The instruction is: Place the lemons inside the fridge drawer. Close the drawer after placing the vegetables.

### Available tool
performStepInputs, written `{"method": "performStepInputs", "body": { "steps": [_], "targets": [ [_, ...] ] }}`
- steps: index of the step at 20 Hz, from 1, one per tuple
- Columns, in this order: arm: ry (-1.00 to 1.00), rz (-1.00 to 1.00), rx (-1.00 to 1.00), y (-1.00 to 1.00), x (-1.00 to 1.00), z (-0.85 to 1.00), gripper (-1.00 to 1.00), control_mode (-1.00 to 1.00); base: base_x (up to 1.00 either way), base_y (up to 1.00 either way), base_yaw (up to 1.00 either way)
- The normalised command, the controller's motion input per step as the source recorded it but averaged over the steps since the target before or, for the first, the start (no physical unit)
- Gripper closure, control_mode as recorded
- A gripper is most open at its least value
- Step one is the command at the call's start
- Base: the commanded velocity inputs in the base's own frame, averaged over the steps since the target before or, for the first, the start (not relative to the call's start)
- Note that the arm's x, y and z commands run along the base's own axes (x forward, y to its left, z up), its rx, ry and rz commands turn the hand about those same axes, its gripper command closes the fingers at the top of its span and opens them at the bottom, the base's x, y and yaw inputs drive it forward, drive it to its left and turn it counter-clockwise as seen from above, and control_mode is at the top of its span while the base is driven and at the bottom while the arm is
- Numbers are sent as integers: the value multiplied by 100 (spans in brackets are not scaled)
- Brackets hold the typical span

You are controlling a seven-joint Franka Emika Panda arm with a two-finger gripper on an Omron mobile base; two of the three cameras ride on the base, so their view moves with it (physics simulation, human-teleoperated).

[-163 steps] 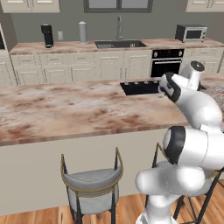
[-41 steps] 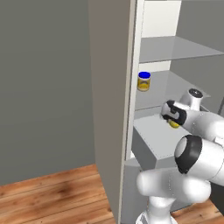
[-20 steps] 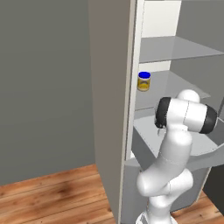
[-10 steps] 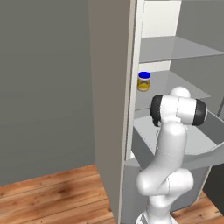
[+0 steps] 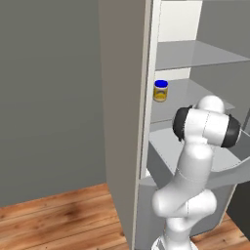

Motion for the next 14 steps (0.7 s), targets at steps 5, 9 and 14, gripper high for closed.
{"method": "performStepInputs", "body": {
  "steps": [5,9,14],
  "targets": [
    [0,-11,12,-32,-74,55,-100,-100,0,0,0],
    [0,-19,16,-36,-97,41,-100,-100,0,0,0],
    [0,-21,14,-28,-94,47,-100,-100,0,0,0]
  ]
}}
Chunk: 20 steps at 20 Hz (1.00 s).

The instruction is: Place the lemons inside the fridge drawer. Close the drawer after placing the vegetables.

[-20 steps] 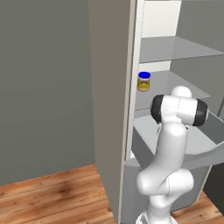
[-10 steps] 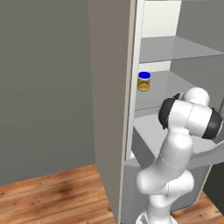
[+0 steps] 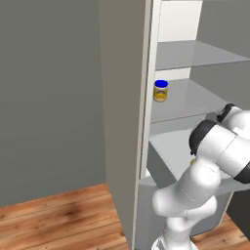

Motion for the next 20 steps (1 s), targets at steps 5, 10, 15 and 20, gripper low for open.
{"method": "performStepInputs", "body": {
  "steps": [5,10,15,20],
  "targets": [
    [0,-22,12,-25,-77,31,-100,-100,0,0,0],
    [0,-21,9,-12,-71,26,-100,-100,0,0,0],
    [0,-20,4,-4,-84,32,-100,-100,0,0,0],
    [0,-19,2,-11,-90,5,-100,-100,0,0,0]
  ]
}}
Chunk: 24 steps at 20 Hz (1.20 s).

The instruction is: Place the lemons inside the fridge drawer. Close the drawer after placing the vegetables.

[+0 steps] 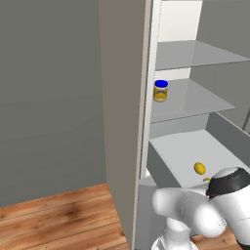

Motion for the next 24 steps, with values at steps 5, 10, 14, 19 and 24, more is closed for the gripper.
{"method": "performStepInputs", "body": {
  "steps": [5,10,14,19,24],
  "targets": [
    [-3,-17,0,-12,-76,-60,-100,-100,0,0,0],
    [0,-15,0,0,-8,-61,-100,-100,0,0,0],
    [0,-13,0,0,39,-40,-100,-100,0,0,0],
    [0,-9,3,0,69,-17,-100,-100,0,0,0],
    [3,0,-1,-5,40,-20,-100,-100,0,0,0]
  ]
}}
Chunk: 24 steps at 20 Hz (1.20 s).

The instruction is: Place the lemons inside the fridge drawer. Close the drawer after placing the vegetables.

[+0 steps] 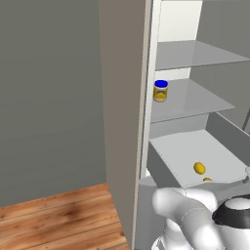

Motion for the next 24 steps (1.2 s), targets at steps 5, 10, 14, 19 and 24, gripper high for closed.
{"method": "performStepInputs", "body": {
  "steps": [5,10,14,19,24],
  "targets": [
    [1,0,0,0,57,-15,-100,-100,0,0,0],
    [0,0,0,0,68,-9,-100,-100,0,0,0],
    [0,0,2,6,74,0,-100,-100,0,0,0],
    [0,0,3,15,71,0,-100,-100,0,0,0],
    [0,0,3,8,70,0,-100,-100,0,0,0]
  ]
}}
